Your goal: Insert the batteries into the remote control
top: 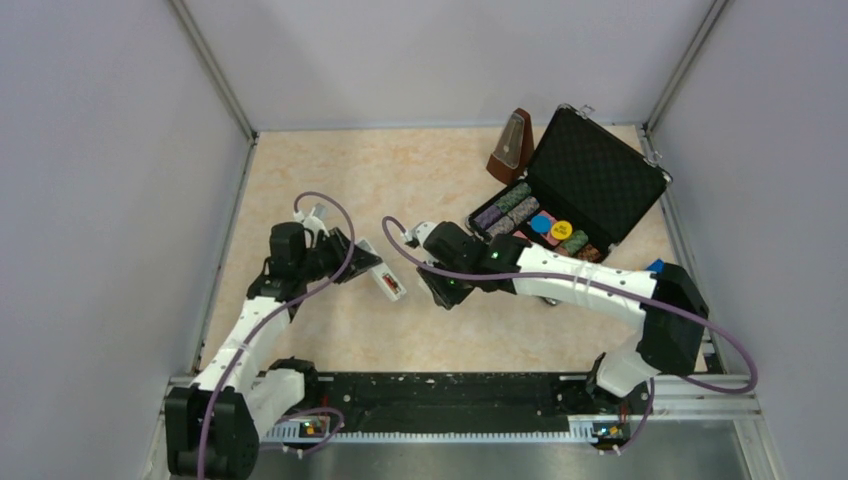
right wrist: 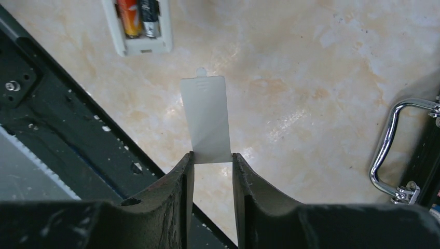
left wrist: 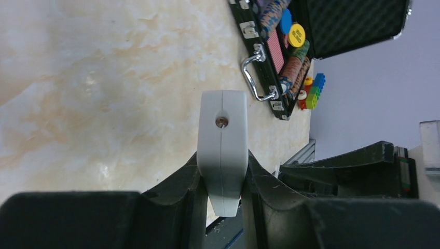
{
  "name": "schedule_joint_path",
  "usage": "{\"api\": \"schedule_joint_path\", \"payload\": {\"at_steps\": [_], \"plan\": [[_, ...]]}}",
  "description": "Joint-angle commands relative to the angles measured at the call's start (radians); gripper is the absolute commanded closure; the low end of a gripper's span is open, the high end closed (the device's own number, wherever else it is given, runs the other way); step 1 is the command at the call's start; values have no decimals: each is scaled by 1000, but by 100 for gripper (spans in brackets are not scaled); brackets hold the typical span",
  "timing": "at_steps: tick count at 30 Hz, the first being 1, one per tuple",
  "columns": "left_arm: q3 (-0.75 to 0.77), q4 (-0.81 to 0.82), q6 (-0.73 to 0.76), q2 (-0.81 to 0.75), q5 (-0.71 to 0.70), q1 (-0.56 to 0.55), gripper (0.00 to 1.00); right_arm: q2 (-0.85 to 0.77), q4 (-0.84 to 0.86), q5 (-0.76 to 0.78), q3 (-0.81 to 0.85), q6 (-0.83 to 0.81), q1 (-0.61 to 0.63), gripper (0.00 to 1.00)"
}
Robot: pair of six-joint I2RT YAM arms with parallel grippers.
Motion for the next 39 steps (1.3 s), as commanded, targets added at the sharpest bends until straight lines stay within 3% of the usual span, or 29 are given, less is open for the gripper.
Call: {"api": "schedule_joint_path", "payload": {"at_steps": [1,7,13,30,39], "plan": [[-47,263,-28,-15,0,-79,100,-71,-4,-75,19,69,6,71],[-129,490,-38,-18,-39,-171,100,-90,-16,-122,28,131,5,70],[-157,567,-42,-28,-64,-211,100,-64,-19,-125,52,172,5,70],[-134,508,-49,-46,-54,-224,100,37,-16,-77,141,196,6,69],[-83,392,-5,-39,-58,-224,100,59,-18,-54,160,195,6,69]]}}
